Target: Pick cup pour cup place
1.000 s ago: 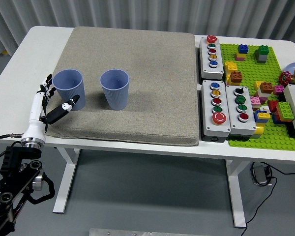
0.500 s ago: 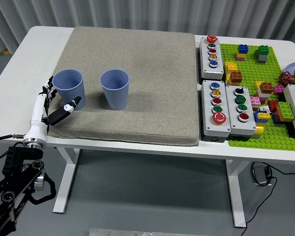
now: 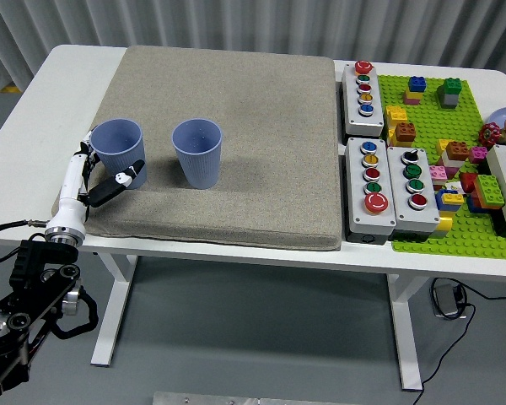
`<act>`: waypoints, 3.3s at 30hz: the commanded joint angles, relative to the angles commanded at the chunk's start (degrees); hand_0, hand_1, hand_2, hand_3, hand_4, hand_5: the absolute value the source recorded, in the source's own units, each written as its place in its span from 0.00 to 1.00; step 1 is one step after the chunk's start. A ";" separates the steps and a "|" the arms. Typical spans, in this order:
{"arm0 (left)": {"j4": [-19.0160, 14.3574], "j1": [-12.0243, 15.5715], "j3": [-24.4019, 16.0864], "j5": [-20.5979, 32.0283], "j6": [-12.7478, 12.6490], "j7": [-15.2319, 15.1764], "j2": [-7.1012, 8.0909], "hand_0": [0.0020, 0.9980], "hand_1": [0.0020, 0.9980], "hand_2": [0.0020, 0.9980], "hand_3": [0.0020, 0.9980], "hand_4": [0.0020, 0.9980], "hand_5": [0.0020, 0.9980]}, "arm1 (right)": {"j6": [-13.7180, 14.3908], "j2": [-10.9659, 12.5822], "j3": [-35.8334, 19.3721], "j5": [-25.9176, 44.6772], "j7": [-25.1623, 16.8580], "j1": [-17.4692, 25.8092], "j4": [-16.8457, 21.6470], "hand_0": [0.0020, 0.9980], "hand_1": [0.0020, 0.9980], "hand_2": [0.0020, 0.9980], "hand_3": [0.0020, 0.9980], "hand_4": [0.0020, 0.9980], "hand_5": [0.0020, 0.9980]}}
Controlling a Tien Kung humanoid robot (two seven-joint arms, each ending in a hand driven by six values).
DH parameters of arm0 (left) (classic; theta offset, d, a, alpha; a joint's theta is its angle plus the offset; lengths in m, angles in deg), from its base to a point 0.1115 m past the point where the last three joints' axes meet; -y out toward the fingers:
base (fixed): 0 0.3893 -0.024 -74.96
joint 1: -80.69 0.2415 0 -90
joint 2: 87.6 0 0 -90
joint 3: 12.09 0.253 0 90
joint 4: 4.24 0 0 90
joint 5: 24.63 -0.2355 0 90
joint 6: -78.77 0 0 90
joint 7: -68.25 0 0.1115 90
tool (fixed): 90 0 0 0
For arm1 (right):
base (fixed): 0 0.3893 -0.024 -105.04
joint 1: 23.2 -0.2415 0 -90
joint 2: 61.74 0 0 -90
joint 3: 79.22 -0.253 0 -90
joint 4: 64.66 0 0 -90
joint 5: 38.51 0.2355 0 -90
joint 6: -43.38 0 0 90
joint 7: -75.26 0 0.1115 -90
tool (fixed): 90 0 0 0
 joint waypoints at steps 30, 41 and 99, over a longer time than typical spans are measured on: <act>1.69 -2.76 1.82 1.05 -2.33 0.38 -1.49 0.83 0.82 0.94 0.94 0.87 0.32 | -0.19 0.09 -0.15 -0.29 0.10 -0.47 -0.04 0.68 0.60 0.56 0.58 0.00 0.06; 1.42 -2.67 2.28 0.22 -5.39 0.90 -1.51 0.70 0.64 0.72 0.71 0.80 0.27 | -0.26 0.13 -0.30 -0.42 0.07 -0.50 -0.05 0.68 0.60 0.57 0.58 0.00 0.06; -12.55 -8.63 -0.52 -51.81 1.10 17.16 6.50 0.49 0.53 0.58 0.58 0.72 0.15 | 0.19 0.39 0.34 0.69 -0.08 0.09 -0.03 0.67 0.60 0.56 0.58 0.00 0.04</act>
